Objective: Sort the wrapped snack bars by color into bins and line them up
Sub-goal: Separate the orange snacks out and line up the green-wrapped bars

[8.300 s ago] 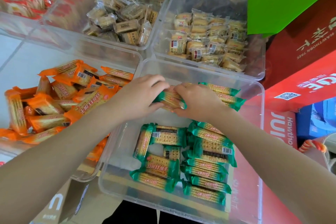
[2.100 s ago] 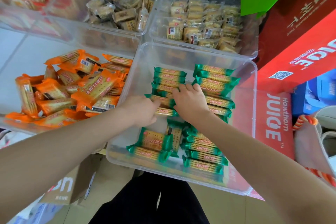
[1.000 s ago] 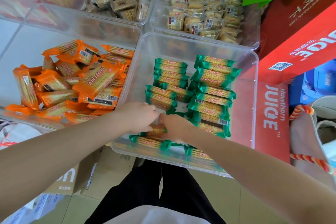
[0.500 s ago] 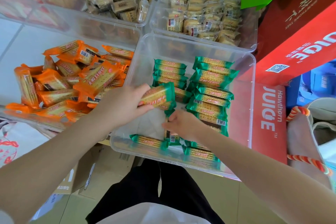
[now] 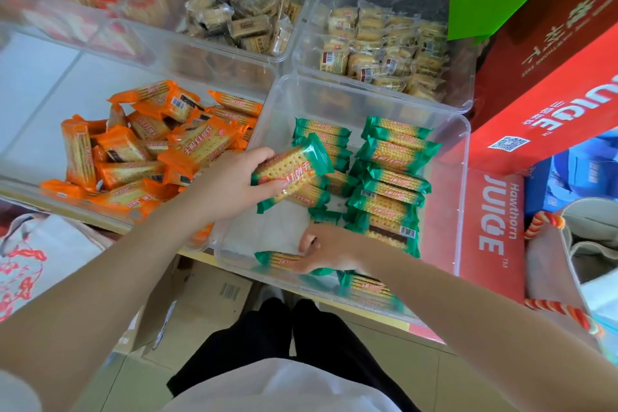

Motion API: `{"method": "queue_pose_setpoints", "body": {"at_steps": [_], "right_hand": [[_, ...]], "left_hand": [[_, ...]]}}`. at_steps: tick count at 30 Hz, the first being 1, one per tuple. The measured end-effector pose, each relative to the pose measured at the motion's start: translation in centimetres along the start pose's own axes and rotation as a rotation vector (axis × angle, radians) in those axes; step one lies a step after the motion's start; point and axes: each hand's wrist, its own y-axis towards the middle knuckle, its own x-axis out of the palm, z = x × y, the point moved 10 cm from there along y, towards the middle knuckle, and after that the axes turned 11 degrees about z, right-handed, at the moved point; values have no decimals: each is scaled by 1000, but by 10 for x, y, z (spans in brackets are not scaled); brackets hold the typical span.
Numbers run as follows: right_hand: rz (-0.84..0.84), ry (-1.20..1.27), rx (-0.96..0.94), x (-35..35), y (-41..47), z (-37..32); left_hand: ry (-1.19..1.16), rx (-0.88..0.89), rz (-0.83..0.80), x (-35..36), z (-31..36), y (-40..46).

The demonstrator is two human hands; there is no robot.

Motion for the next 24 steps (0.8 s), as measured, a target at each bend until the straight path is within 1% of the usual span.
{"method": "queue_pose_setpoints", "body": {"at_steps": [2, 5, 8, 10, 12, 14, 15, 17, 19, 21, 22, 24], "right_hand": [[101, 51, -91, -25, -10, -7], [387, 5, -351, -77, -33, -26], [655, -113, -584, -113, -57, -40], [734, -231, -673, -116, -62, -44], [713, -235, -699, -116, -61, -47], [622, -48, -647, -117, -57, -44], [555, 105, -583, -118, -53, -40], [423, 437, -390, -117, -40, -28], [320, 682, -197, -112, -27, -15], [215, 878, -90, -106, -17, -12], [193, 951, -63, -106, -14, -13], [214, 1019, -26, -109, -10, -13]], "left_hand": [[-20, -34, 22, -5, -5, 7], [51, -13, 9, -6, -2, 16], [105, -1, -48, 1, 1, 24], [59, -57, -114, 6, -2, 27], [-44, -125, -158, 9, -5, 27], [-62, -120, -142, 6, -3, 27], [-62, -102, -116, 3, -1, 28], [-52, -60, -61, -2, 4, 27], [-15, -25, -31, -5, 9, 24], [-6, -4, -28, -3, 10, 21], [-24, -6, -20, -3, 9, 21], [-73, -27, 3, -3, 6, 20]]}}
